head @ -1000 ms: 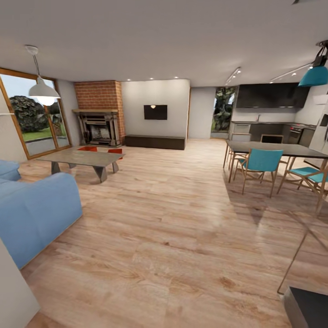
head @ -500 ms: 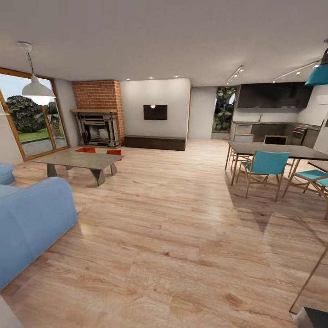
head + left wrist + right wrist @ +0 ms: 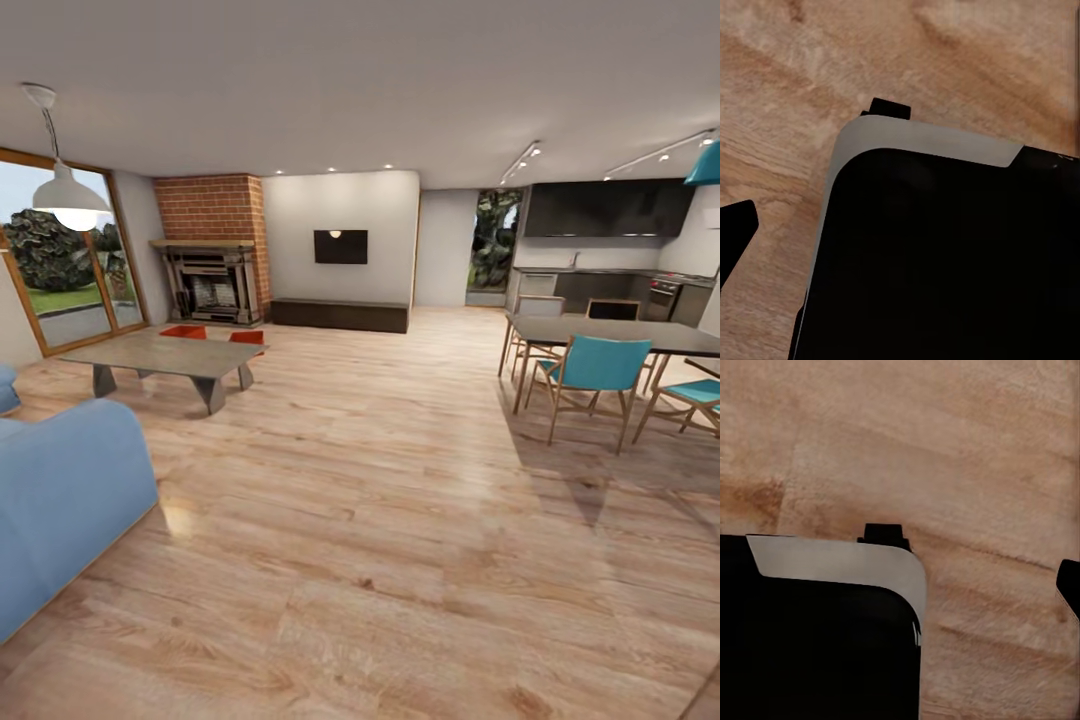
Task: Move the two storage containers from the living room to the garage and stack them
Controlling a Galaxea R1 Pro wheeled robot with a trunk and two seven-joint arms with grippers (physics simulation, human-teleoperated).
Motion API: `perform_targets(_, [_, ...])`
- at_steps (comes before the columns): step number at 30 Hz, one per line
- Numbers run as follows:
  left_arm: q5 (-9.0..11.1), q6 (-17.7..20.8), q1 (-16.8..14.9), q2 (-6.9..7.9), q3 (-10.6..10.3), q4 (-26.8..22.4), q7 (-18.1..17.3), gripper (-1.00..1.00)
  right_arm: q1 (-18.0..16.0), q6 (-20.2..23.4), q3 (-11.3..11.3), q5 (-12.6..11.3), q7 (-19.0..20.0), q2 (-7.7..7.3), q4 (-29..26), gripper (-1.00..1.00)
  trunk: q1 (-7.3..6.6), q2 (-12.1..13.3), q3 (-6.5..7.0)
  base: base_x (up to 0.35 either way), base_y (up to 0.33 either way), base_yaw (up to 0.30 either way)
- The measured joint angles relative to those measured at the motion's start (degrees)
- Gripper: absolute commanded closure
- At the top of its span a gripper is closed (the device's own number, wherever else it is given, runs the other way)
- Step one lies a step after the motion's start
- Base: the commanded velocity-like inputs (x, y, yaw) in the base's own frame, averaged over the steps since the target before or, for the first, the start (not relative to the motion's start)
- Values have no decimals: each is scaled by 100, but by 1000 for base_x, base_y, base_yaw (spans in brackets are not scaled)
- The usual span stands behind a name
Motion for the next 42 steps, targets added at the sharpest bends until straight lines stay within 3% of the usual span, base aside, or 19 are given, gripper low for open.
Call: perform_targets(42, [16, 0, 0, 0, 0, 0, -1, -100, 0, 0, 0, 5, 0, 5, 0, -100, 0, 0, 0, 324, 0, 0])
